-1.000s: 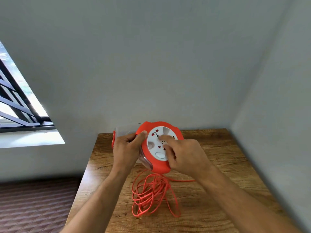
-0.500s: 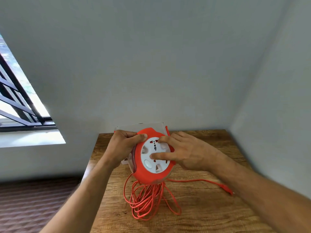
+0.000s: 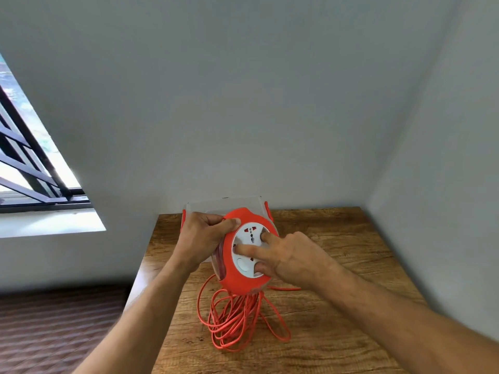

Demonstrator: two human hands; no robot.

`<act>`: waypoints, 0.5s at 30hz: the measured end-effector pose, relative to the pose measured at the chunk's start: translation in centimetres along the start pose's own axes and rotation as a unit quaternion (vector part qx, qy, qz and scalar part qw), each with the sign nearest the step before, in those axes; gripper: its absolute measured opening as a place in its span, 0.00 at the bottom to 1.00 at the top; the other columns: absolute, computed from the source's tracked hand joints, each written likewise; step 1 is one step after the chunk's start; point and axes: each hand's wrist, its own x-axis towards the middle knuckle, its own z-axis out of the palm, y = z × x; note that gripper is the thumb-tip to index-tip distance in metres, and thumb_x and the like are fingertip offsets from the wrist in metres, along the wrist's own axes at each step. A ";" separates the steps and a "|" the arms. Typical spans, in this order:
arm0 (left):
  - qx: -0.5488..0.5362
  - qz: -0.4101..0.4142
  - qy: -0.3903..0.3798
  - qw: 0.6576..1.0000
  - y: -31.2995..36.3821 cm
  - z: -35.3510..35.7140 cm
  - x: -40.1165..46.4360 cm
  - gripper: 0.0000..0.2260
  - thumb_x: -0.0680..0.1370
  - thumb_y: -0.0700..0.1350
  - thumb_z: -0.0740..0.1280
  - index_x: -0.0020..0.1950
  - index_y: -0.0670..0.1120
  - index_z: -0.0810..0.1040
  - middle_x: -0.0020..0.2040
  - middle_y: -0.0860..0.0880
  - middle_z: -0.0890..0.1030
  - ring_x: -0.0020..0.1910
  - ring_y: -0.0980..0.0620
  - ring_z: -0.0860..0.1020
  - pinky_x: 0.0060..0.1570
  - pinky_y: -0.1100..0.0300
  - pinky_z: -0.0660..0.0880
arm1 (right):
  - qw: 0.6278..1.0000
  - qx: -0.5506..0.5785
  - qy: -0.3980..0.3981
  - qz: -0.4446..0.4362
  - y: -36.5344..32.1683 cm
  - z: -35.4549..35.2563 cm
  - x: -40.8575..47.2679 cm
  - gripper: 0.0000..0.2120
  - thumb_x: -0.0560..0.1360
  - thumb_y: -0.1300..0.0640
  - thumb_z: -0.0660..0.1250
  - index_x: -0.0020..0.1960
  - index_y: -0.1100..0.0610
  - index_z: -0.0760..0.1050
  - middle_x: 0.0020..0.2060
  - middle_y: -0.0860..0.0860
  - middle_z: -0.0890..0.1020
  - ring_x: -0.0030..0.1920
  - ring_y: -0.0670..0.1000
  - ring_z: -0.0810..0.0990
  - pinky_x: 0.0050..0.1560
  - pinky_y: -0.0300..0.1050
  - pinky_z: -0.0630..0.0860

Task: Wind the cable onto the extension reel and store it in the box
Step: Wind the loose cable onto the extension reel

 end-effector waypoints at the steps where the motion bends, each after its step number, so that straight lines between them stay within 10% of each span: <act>1: 0.002 0.012 0.017 1.000 -0.1 0.4 0.0 0.11 0.78 0.47 0.74 0.42 0.40 0.89 0.37 0.41 0.88 0.36 0.42 0.87 0.42 0.47 0.85 | 1.000 0.001 0.003 0.009 0.2 0.0 0.2 0.25 0.78 0.40 0.60 0.72 0.38 0.55 0.51 0.56 0.81 0.25 0.55 0.77 0.23 0.41 0.66; 9: -0.027 0.088 0.174 0.980 -0.3 2.6 -0.9 0.20 0.75 0.41 0.77 0.28 0.35 0.73 0.24 0.47 0.70 0.23 0.58 0.68 0.27 0.65 0.66 | 0.943 0.143 0.067 0.293 -1.4 0.0 1.2 0.32 0.71 0.32 0.60 0.73 0.39 0.62 0.47 0.51 0.85 0.42 0.56 0.84 0.39 0.47 0.78; 12: -0.022 0.130 0.212 0.968 -0.5 3.8 -1.6 0.21 0.73 0.41 0.77 0.25 0.45 0.70 0.27 0.51 0.68 0.25 0.57 0.67 0.29 0.65 0.66 | 0.767 0.400 0.071 0.497 -3.3 -1.4 2.9 0.31 0.71 0.34 0.64 0.71 0.46 0.70 0.54 0.50 0.84 0.50 0.54 0.83 0.45 0.46 0.80; 15: 0.029 0.239 0.223 0.945 -0.9 4.2 -2.5 0.14 0.71 0.48 0.76 0.30 0.44 0.78 0.30 0.48 0.72 0.29 0.54 0.71 0.30 0.66 0.68 | 0.453 0.654 0.095 0.599 -4.4 -2.0 4.2 0.18 0.77 0.40 0.65 0.55 0.55 0.77 0.37 0.52 0.82 0.24 0.47 0.73 0.22 0.36 0.65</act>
